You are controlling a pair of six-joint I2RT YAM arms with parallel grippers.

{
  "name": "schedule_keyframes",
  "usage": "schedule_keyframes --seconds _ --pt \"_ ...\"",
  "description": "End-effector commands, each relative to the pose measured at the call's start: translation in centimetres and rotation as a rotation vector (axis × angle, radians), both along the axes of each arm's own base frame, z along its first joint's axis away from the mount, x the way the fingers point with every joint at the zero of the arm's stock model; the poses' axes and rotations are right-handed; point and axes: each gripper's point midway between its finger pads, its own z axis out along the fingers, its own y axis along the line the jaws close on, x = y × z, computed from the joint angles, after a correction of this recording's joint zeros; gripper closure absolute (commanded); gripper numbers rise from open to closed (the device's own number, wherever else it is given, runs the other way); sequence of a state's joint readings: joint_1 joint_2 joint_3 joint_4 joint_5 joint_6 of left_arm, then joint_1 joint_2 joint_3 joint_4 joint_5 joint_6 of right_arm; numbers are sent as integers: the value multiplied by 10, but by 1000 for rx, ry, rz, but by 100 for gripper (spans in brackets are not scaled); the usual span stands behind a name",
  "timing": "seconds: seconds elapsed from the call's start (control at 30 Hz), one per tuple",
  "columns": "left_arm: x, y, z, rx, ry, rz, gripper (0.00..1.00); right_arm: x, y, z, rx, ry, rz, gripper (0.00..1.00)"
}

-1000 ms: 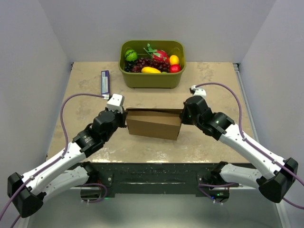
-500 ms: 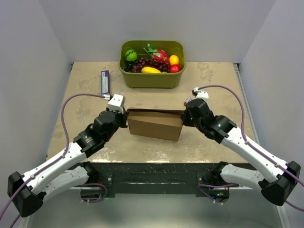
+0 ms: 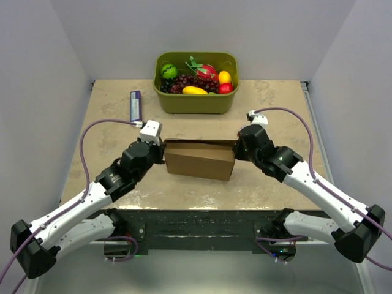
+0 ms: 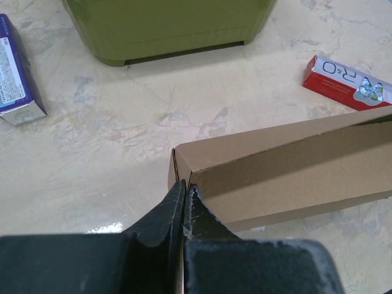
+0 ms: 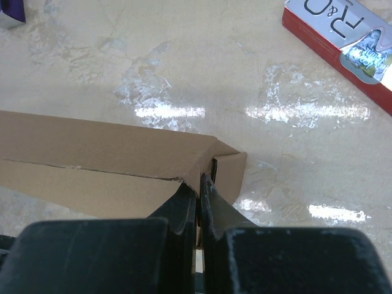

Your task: Fold the paper box

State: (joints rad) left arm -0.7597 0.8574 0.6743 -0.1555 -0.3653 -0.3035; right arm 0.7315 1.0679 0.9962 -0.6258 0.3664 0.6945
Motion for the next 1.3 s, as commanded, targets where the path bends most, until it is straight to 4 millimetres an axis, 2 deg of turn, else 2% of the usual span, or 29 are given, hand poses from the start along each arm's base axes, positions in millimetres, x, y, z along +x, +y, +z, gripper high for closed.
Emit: schedule_keyframes --seconds 0.0,0.13,0.23,0.33,0.37,0.43,0.57,0.8,1.1,1.27 --pt "-3 8 -22 98 90 21 100 12 31 1 44 9 81 100" --pt "13 17 -12 111 60 62 100 36 60 16 88 -46 130 100" --pt "23 20 -5 108 40 74 100 49 70 30 86 -86 156 100" --pt "31 23 -2 114 30 88 100 65 76 36 47 -121 162 100" --pt "32 23 -3 120 34 91 100 70 76 32 21 -121 152 100" --pt "34 26 -8 138 43 103 100 77 75 35 -16 -135 149 100" --pt "32 30 -17 169 66 114 100 83 67 35 -85 -156 140 71" --pt "31 30 -15 172 63 104 100 81 50 50 -138 -209 126 55" --pt "31 31 -15 183 65 104 100 76 22 59 -220 -216 57 51" --pt "31 31 -14 184 63 105 100 66 20 49 -217 -173 79 51"
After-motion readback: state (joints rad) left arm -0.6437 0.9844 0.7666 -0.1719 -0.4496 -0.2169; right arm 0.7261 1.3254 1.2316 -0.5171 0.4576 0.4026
